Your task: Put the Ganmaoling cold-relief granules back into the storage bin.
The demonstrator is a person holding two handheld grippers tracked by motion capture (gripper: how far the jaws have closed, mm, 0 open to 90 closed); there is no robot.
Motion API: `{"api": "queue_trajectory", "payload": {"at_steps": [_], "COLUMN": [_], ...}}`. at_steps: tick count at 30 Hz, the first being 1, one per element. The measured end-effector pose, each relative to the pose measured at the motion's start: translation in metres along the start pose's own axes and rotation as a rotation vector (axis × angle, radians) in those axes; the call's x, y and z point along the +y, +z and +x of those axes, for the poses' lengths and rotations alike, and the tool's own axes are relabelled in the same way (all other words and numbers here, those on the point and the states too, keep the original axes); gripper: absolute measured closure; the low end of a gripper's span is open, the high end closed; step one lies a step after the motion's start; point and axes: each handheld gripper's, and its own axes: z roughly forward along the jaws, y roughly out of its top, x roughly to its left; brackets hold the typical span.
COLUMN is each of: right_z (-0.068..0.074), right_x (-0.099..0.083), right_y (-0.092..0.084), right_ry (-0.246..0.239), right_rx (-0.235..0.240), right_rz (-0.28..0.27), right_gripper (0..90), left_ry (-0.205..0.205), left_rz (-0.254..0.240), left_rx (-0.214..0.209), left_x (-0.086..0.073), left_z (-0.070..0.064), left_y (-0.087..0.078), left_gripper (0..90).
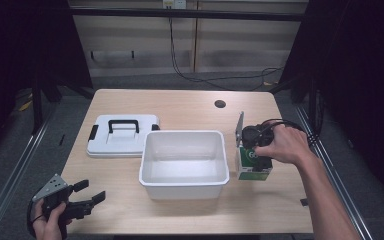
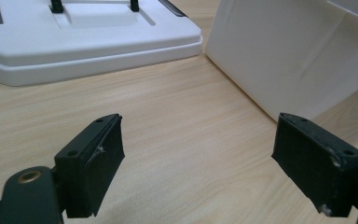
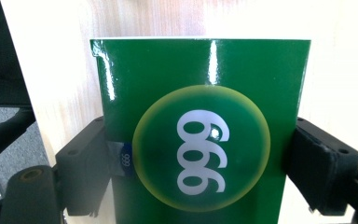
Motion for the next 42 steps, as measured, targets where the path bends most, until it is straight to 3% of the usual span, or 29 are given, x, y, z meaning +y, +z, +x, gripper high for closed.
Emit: {"api": "queue_trajectory", "payload": {"at_steps": [11, 31, 42], "right_z": [0.001, 0.003, 0.004], "right_x": [0.002, 0.001, 0.004], "right_y": [-0.029, -0.062, -0.081], "right_ry": [0.006, 0.027, 0.012], "right_rx": [-0.03, -0.054, -0.071], "right_rz": [-0.005, -0.024, -0.031], "right_gripper": [16.3, 16.4, 16.4], "left_ry": [0.0, 0.002, 0.008], "left_rz": [-0.001, -0.002, 0.0], "left_rx": [-0.001, 0.001, -0.001], "left_x": [0.0, 0.0, 0.0], "left_z": [0.0, 0.0, 0.0], "left_y": [0.0, 0.0, 0.0], "left_gripper": [15.9, 15.9, 15.8]}}
